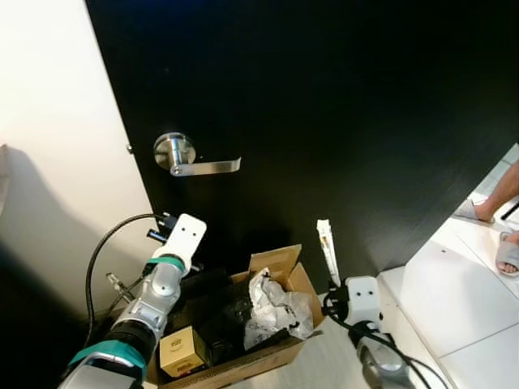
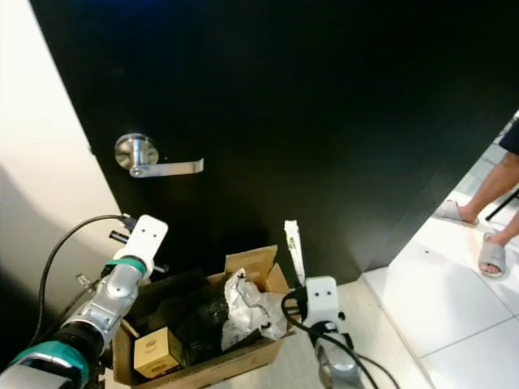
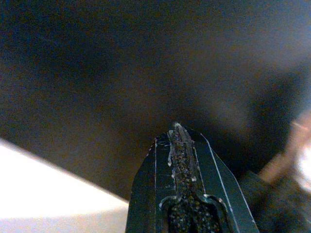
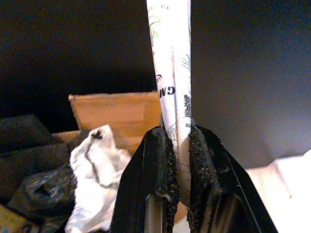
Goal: Clean up the room
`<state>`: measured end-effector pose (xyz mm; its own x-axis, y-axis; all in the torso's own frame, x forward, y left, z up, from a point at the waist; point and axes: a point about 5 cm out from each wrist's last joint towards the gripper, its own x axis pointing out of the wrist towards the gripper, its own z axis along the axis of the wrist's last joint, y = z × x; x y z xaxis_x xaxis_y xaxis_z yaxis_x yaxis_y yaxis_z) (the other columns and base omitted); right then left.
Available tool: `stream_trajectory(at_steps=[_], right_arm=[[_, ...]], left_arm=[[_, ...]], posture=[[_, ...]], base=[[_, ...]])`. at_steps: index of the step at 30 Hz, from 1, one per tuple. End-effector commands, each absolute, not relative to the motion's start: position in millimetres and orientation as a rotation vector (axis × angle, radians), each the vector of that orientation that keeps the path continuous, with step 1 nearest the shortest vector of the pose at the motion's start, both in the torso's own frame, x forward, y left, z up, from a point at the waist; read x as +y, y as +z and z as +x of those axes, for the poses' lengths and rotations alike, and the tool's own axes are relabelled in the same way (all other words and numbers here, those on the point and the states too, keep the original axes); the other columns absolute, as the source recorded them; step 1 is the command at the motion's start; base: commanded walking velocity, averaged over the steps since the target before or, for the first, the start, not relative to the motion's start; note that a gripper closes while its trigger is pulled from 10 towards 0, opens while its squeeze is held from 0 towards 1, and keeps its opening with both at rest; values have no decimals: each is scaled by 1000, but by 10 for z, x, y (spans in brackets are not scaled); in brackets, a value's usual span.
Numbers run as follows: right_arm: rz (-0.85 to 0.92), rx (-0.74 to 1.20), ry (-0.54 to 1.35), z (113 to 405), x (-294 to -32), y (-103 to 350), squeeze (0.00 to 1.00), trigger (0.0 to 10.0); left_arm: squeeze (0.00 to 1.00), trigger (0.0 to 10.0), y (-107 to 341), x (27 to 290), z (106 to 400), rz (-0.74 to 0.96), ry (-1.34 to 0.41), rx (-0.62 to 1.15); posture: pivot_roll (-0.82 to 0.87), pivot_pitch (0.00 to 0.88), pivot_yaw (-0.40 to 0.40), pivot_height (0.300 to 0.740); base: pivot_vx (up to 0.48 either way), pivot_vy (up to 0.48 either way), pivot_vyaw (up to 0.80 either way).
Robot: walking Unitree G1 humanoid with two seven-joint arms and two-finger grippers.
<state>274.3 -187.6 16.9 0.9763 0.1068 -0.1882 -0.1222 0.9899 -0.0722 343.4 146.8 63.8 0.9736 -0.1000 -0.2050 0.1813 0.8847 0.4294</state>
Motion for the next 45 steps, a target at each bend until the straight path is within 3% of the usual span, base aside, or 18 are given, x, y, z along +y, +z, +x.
stream_trajectory(at_steps=[1, 2, 5, 7, 9, 12, 15, 18, 19, 20, 21, 22, 29, 30, 31, 37, 38, 45], right_arm=[[-68, 197, 117, 2701, -1985, 165, 0, 10000], [-68, 197, 117, 2701, -1985, 165, 0, 10000], [-23, 169, -201, 2687, -2825, 378, 0, 10000], [28, 134, -350, 2722, -3195, 562, 0, 10000], [16, 121, -342, 2775, -3213, 623, 0, 10000], [65, 92, -287, 2968, -3076, 726, 0, 10000], [136, 46, -169, 3251, -2776, 894, 0, 10000], [219, 50, 79, 3457, -2263, 962, 0, 10000], [209, 64, 159, 3475, -2097, 944, 0, 10000], [209, 64, 159, 3475, -2097, 944, 0, 10000], [151, 118, 303, 3434, -1811, 822, 0, 10000], [115, 163, 343, 3393, -1734, 732, 0, 10000], [-33, 317, 371, 3206, -1730, 392, 0, 10000], [-78, 359, 375, 3153, -1765, 317, 267, 10000], [-95, 385, 383, 3123, -1788, 278, 1000, 10000], [-108, 331, 331, 3185, -1918, 392, 1000, 10000], [-75, 291, 311, 3216, -1956, 456, 0, 10000], [65, 167, 474, 3268, -1855, 661, 0, 10000]], left_arm=[[0, 10000, 475, 1442, 3316, 419, -288, 252], [0, 10000, 475, 1442, 3316, 419, -288, 252], [0, 10000, 380, 1466, 3191, 292, -383, 286], [0, 10000, 382, 1571, 3191, 217, -269, 285], [0, 10000, 374, 1601, 3182, 197, -240, 290], [0, 10000, 373, 1623, 3150, 188, -231, 274], [0, 10000, 361, 1639, 3105, 221, -247, 262], [0, 10000, 374, 1672, 3097, 227, -239, 251], [0, 10000, 380, 1686, 3098, 226, -232, 249], [0, 10000, 380, 1686, 3098, 226, -232, 249], [0, 10000, 392, 1710, 3091, 218, -230, 245], [0, 10000, 393, 1714, 3079, 217, -236, 243], [0, 10000, 371, 1712, 3007, 209, -238, 246], [0, 10000, 362, 1698, 2979, 207, -239, 248], [0, 10000, 359, 1685, 2961, 205, -240, 248], [0, 10000, 361, 1621, 2939, 200, -250, 246], [0, 10000, 366, 1608, 2940, 199, -252, 246], [0, 10000, 372, 1595, 2955, 203, -257, 253]], posture=[[-102, 55, 36, 726], [-102, 55, 36, 726], [-93, 60, 33, 726], [-93, 66, 35, 726], [-93, 66, 35, 726], [-109, 82, 52, 726], [-102, 96, 56, 726], [-84, 105, 39, 726], [-84, 105, 39, 726], [-84, 105, 39, 726], [-72, 111, 29, 726], [-64, 112, 22, 726], [-50, 119, 12, 726], [-44, 127, 9, 726], [-41, 132, 11, 726], [-41, 133, 13, 726], [-43, 134, 13, 726], [-65, 128, 24, 726]], base=[[0, 0, 0], [0, 0, 0], [0, 0, 0], [0, 0, 0], [0, 0, 0], [0, 0, 0], [0, 0, 0], [0, 0, 0], [0, 0, 0], [0, 0, 0], [0, 0, 0], [0, 0, 0], [0, 0, 0], [0, 0, 0], [0, 0, 0], [0, 0, 0], [0, 0, 0], [0, 0, 0]])
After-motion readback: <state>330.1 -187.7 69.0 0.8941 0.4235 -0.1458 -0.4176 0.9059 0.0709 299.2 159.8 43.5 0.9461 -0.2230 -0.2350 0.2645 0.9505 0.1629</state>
